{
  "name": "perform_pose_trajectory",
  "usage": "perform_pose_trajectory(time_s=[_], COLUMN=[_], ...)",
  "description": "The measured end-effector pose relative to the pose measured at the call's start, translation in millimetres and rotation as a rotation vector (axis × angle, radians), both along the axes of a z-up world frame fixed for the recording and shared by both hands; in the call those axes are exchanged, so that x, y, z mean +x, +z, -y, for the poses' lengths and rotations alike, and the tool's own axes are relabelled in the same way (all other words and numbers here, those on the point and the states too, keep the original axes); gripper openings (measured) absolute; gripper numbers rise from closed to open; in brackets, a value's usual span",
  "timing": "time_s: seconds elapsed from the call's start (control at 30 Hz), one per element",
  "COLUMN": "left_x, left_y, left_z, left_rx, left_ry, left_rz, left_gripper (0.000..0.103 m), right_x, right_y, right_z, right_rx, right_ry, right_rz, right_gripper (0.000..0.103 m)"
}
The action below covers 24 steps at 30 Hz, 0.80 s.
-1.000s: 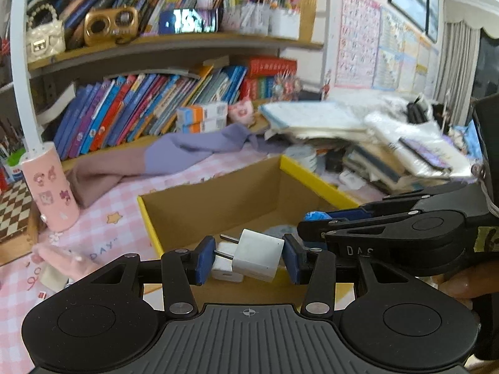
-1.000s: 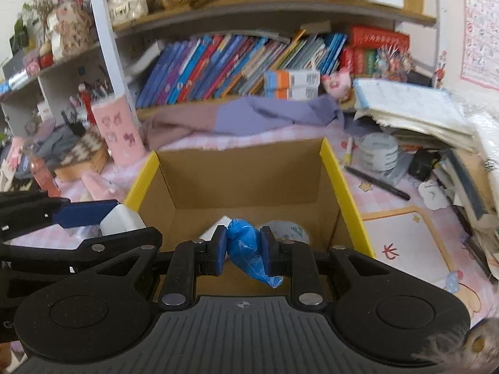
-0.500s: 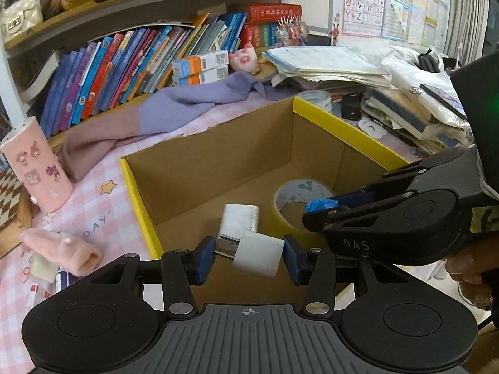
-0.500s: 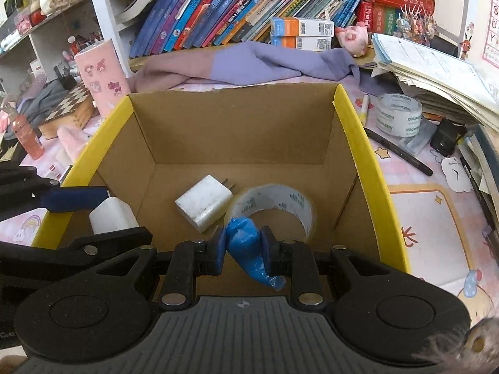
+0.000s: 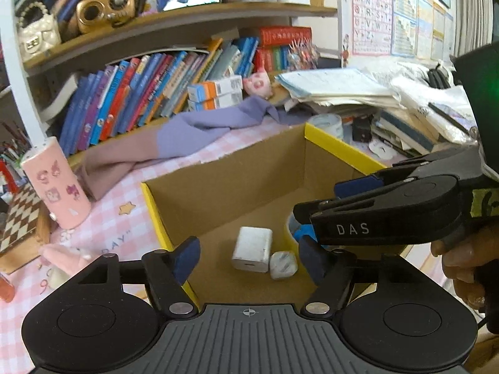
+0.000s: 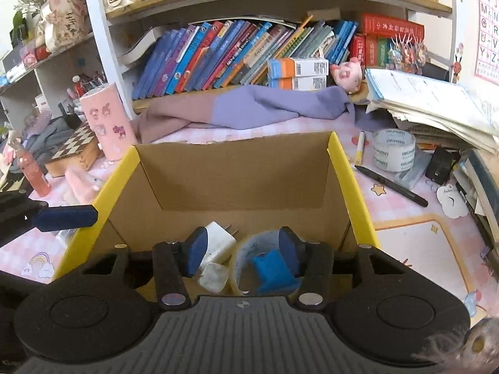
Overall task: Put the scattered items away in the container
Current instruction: 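Lower both held items into the yellow box and open both grippers, then lift both grippers out of the yellow box and back away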
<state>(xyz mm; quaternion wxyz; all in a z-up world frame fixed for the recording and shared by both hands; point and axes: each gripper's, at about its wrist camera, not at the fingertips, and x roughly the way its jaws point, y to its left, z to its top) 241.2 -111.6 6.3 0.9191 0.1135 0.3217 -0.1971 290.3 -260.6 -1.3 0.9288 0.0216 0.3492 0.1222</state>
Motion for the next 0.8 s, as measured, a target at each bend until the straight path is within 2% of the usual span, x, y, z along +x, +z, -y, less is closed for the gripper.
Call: perform_pose_trajectory(time_s=[0.17, 0.43, 0.8], left_x=[-11, -35, -73], left_y=[4, 15, 16], left_z=[-6, -29, -53], left_rx=[-0.011, -0.067, -0.111], left_ry=[0.023, 0.054, 0.006], left_rz=[0.032, 0.073, 0.062], left_gripper=[0.071, 0.075, 0.075], right_x=[-8, -44, -101], right_y=[5, 17, 22], right_z=[-2, -5, -15], right_rx=[-0.009, -0.025, -0.051], right_ry=[0.001, -0.041, -0.131], right_rz=[0.025, 0.091, 0.097], right_gripper=[0.049, 0.049, 0.050])
